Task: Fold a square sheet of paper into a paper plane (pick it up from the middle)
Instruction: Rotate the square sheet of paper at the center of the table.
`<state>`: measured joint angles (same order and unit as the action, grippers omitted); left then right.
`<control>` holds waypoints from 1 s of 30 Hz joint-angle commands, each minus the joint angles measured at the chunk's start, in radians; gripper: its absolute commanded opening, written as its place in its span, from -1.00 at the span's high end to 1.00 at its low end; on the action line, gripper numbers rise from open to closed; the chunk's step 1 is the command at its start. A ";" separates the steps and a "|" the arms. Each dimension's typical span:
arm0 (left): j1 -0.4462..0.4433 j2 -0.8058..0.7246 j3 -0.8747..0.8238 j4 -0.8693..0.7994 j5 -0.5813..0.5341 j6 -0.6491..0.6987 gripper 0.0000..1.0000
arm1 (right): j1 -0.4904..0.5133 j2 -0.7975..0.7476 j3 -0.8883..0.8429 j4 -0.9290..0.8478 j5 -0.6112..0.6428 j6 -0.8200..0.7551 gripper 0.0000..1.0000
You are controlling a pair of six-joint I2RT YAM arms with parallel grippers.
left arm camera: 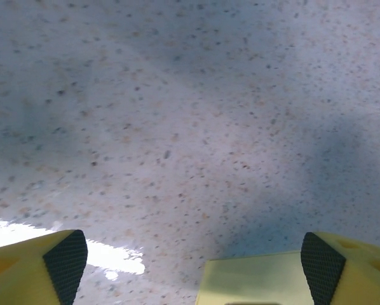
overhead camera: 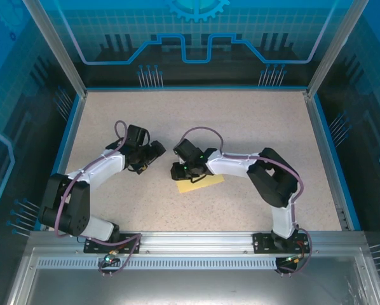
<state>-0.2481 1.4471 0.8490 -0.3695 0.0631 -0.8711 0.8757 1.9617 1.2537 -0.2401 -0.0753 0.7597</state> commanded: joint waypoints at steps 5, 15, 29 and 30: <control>0.013 -0.054 -0.011 -0.076 -0.033 0.079 -0.89 | 0.022 0.064 0.047 -0.164 0.005 -0.051 0.58; 0.012 -0.051 -0.024 -0.073 0.029 0.120 -0.91 | -0.006 -0.119 -0.268 -0.248 0.005 -0.441 0.62; -0.074 -0.026 -0.060 0.015 0.197 0.138 -0.93 | -0.359 -0.361 -0.385 -0.136 0.053 -0.107 0.15; -0.083 -0.022 -0.062 0.032 0.225 0.133 -0.92 | -0.365 -0.339 -0.381 -0.139 0.052 -0.106 0.15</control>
<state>-0.3069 1.4113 0.7925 -0.3805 0.2001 -0.7551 0.5259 1.5818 0.8749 -0.3820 -0.0219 0.5762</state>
